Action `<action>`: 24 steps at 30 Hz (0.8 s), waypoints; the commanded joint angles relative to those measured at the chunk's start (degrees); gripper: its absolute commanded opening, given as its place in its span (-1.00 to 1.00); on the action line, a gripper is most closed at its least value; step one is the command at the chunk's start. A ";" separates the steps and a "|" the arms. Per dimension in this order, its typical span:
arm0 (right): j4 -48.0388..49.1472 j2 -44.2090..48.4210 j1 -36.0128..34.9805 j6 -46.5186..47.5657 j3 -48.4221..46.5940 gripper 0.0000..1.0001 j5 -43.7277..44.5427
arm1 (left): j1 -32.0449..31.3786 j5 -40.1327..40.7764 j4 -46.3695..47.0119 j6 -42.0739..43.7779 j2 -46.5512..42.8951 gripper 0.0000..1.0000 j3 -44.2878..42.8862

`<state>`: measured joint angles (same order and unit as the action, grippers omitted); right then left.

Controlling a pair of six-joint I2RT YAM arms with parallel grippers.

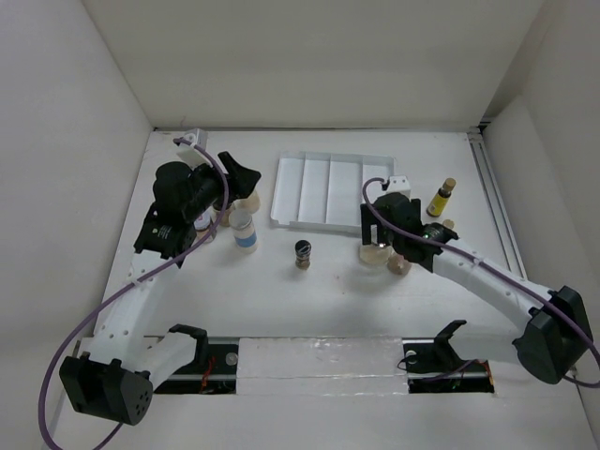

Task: Organize the condiment bottles

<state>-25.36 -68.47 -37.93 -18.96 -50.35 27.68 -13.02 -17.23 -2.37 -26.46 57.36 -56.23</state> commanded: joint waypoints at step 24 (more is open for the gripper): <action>9.28 -3.60 5.41 0.06 3.50 0.39 -8.70 | 0.18 -2.54 3.07 0.00 0.56 0.33 0.86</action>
<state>-18.90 -73.82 -32.93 -17.91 -47.46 18.68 -13.02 -18.79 -2.33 -26.46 57.74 -55.72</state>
